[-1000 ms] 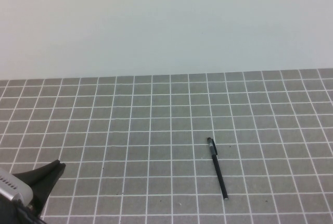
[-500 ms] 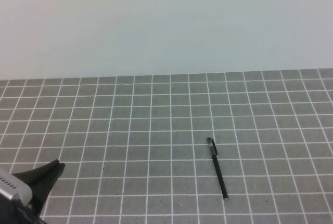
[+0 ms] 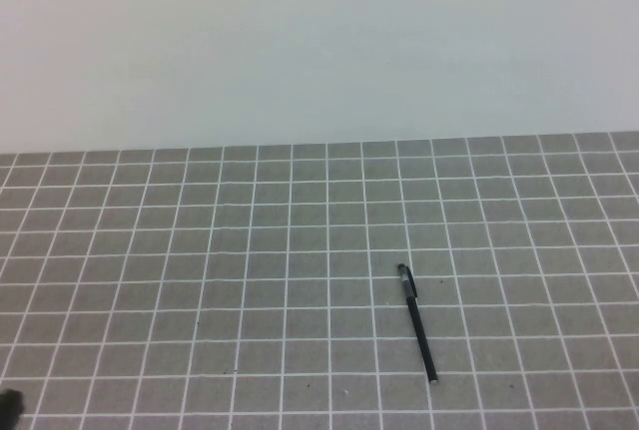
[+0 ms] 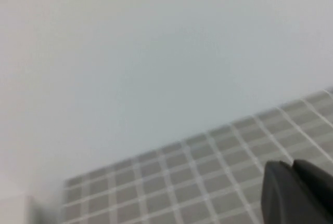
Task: Cap the pen
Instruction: 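Pick up the pen and its cap, cap the pen, and set it down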
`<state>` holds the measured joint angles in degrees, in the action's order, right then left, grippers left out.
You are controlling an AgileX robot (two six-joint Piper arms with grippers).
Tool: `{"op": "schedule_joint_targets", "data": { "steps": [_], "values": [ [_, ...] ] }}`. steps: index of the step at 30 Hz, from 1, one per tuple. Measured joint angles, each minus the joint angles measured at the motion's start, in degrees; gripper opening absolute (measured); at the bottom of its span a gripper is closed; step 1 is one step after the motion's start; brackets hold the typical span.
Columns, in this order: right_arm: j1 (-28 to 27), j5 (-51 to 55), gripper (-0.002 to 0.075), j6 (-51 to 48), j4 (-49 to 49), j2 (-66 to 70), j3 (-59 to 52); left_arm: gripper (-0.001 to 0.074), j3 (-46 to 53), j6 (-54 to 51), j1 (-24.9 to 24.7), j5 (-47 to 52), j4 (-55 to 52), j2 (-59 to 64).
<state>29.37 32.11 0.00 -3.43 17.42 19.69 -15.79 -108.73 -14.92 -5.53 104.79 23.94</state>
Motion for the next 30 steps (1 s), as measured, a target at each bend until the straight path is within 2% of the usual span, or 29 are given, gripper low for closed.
{"op": "schedule_joint_targets", "data": {
  "steps": [6,14,21,25,28,30],
  "values": [
    [-0.9,-0.3,-0.0003,0.0,-0.04,-1.66,-0.23,0.0001,0.0,0.0,5.7,-0.43,0.0,-5.21],
    [-13.81,-0.75,-0.0003,0.0,-0.45,-3.61,-0.23,0.0001,0.0,0.0,6.61,0.03,0.0,-5.47],
    [-24.24,-0.34,-0.0003,-0.35,-0.44,-6.87,-0.23,0.0001,0.14,0.35,18.85,-2.72,0.0,-5.71],
    [-27.46,-0.45,-0.0003,-0.43,-0.7,-10.16,-0.35,0.0001,2.48,4.69,23.2,0.98,-1.41,-5.71],
    [-28.0,-2.74,-0.0003,-0.43,-0.7,-13.12,-2.51,0.0001,6.35,10.96,23.74,8.6,-14.49,-5.71],
    [-27.89,-6.75,-0.0003,-0.43,-0.85,-15.98,-6.38,0.0001,8.71,15.46,23.45,17.8,-29.11,-5.71]
  ]
}}
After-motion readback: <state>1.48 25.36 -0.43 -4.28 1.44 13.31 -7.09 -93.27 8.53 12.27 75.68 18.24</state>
